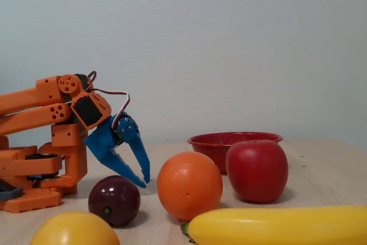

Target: Put peach in the red bowl.

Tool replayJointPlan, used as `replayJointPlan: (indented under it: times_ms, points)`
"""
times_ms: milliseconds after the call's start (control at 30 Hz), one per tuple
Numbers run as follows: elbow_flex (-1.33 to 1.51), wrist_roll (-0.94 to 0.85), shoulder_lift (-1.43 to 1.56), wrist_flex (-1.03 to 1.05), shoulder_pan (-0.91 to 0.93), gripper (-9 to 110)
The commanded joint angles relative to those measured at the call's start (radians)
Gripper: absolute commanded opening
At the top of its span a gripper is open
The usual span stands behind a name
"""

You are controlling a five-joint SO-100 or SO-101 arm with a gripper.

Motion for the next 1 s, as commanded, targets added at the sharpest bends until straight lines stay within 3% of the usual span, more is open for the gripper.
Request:
replayJointPlan:
  times_ms: [0,967]
  points:
    - [-0.020,0.011,0.015,0.000,-0.012,0]
    - [-0.032,-0.038,-0.023,-0.023,0.000,0]
